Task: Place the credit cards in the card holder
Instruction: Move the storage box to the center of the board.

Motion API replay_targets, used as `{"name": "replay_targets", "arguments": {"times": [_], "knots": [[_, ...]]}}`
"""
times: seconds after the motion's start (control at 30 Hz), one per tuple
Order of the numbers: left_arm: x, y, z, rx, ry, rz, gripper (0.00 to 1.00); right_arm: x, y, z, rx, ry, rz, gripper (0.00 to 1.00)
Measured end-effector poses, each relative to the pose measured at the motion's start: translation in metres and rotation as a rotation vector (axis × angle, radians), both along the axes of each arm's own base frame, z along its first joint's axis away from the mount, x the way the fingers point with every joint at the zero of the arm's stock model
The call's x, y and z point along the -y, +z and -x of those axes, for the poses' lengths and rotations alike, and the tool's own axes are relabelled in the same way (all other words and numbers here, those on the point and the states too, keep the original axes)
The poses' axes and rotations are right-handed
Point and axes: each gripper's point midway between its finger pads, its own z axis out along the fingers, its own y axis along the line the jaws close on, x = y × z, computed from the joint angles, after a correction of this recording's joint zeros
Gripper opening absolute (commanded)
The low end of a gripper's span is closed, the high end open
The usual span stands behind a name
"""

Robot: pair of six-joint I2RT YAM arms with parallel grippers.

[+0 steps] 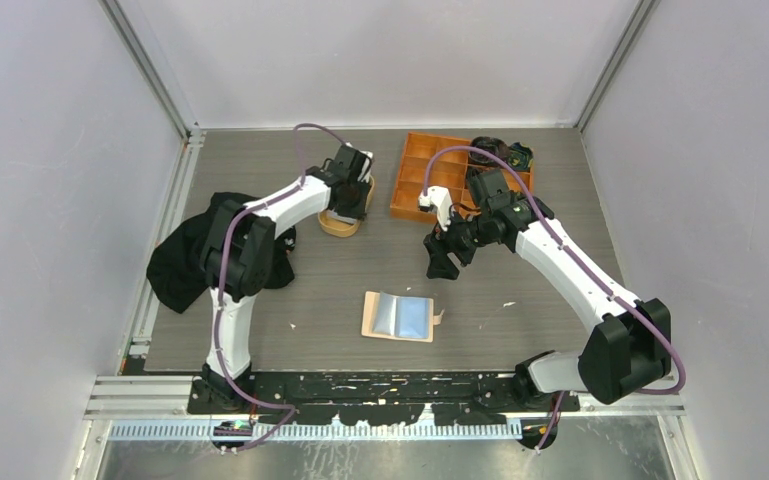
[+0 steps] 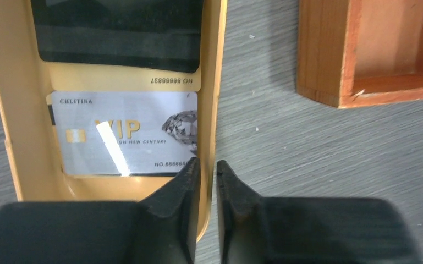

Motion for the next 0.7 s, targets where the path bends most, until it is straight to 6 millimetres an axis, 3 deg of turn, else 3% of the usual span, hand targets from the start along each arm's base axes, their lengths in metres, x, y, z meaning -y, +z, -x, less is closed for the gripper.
{"name": "replay_targets", "arguments": {"times": [0.1,0.23,0.37,0.53,0.7], "knots": [[-0.002,-0.003,0.005,0.006,-0.017,-0.057,0.01,0.000,0.000,0.000,0.000,0.000,0.000,0.74],[-0.003,-0.003,0.012,0.034,-0.044,-0.117,0.00,0.000,0.000,0.000,-0.001,0.001,0.001,0.74],[-0.009,-0.003,0.041,0.021,-0.075,-0.152,0.00,0.000,0.000,0.001,-0.002,0.002,0.002,0.74],[-0.020,0.003,0.094,0.009,-0.142,-0.184,0.00,0.001,-0.001,0.002,-0.005,0.003,0.004,0.74],[-0.023,0.004,0.163,0.024,-0.255,-0.181,0.01,0.001,-0.001,0.002,-0.007,0.004,0.004,0.74]]}}
